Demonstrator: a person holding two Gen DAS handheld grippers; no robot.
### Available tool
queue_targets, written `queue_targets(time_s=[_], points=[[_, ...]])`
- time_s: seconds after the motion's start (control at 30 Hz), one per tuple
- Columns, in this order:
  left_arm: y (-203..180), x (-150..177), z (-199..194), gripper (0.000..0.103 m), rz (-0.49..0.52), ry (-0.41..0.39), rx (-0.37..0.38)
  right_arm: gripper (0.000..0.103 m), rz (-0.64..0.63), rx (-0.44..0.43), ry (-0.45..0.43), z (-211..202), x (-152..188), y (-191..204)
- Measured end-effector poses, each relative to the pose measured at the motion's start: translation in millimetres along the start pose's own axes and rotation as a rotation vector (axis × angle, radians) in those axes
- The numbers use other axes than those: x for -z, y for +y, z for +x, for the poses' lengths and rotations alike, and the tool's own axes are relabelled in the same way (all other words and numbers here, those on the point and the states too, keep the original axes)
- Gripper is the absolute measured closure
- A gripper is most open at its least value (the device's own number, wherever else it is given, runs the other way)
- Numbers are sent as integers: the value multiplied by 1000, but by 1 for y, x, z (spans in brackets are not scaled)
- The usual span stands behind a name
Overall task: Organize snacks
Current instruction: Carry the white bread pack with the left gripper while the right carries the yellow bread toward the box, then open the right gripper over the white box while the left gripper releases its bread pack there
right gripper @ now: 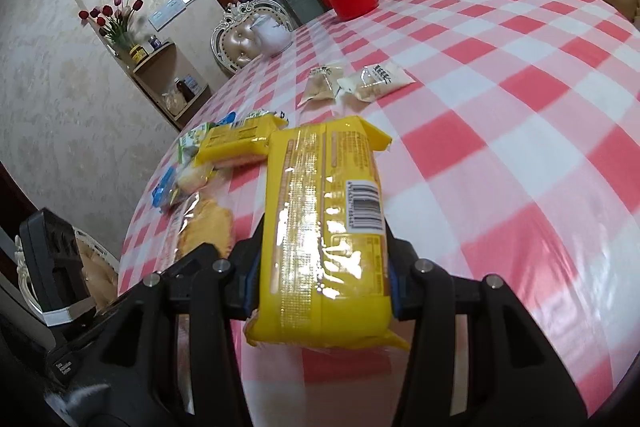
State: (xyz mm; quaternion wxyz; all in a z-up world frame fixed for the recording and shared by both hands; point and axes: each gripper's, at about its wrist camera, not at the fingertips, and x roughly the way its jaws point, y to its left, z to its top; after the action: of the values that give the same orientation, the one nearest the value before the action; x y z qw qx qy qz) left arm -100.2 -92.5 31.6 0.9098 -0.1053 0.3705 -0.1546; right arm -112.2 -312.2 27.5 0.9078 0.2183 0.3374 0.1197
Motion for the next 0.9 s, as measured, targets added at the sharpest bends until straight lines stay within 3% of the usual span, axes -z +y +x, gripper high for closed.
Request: queue_targets(time_s=[0.17, 0.57, 0.9], points=[[-24, 13, -1, 56, 54, 16, 6, 52, 28, -14, -11, -16, 11, -11], [-73, 29, -1, 56, 139, 68, 44, 52, -2, 73, -45, -71, 21, -27], [-161, 45, -7, 56, 331, 86, 147, 52, -49, 307, -109, -155, 17, -71]])
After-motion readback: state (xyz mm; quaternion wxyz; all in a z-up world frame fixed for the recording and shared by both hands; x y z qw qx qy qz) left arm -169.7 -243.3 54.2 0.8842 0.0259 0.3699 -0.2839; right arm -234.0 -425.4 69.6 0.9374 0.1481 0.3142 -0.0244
